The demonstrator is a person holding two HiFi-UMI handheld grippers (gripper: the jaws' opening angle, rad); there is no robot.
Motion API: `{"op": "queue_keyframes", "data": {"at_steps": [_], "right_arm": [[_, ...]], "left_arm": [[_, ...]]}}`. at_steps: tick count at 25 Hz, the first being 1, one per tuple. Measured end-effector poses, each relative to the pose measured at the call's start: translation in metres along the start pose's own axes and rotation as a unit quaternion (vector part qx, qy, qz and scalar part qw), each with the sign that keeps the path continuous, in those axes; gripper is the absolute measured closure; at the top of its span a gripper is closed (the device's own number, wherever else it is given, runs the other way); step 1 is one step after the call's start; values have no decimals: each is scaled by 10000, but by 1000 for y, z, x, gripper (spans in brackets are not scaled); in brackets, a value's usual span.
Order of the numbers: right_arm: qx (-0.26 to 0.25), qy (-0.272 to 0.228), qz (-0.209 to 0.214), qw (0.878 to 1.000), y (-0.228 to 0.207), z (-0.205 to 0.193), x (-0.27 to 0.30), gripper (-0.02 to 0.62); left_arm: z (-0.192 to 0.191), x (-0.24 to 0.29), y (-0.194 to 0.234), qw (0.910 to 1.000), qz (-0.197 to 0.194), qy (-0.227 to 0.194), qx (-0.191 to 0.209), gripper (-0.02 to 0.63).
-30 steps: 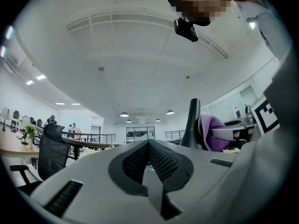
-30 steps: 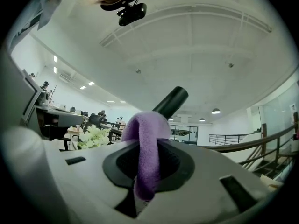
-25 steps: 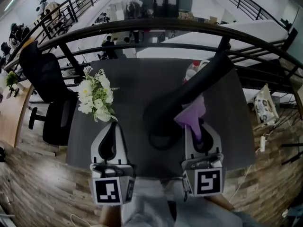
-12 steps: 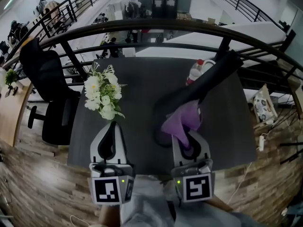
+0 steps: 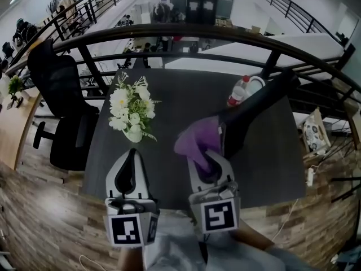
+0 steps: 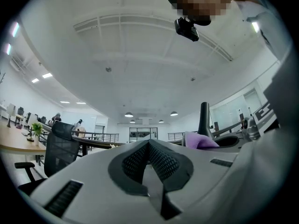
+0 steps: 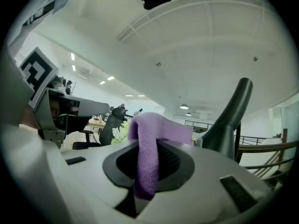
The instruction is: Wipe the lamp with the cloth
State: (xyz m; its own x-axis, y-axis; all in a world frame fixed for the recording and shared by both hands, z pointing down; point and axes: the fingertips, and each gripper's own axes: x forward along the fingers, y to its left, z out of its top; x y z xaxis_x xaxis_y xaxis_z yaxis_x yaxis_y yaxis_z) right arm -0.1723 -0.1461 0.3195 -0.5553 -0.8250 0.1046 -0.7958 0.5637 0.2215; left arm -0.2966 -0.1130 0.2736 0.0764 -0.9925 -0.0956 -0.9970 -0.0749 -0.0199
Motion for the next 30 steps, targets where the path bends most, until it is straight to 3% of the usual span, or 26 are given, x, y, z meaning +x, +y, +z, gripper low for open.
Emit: {"op": "queue_keyframes", "data": {"at_steps": [10, 19, 30], "right_arm": [[-234, -368, -195, 9989, -23, 25, 6, 542], [-695, -570, -897, 9919, -83, 56, -14, 541], [-1113, -1149, -1674, 9728, -154, 109, -43, 541]], "left_arm": [[1, 7, -2, 9999, -13, -59, -90, 601], [4, 21, -19, 9994, -259, -164, -129, 601], [11, 23, -28, 9989, -372, -262, -149, 601]]}}
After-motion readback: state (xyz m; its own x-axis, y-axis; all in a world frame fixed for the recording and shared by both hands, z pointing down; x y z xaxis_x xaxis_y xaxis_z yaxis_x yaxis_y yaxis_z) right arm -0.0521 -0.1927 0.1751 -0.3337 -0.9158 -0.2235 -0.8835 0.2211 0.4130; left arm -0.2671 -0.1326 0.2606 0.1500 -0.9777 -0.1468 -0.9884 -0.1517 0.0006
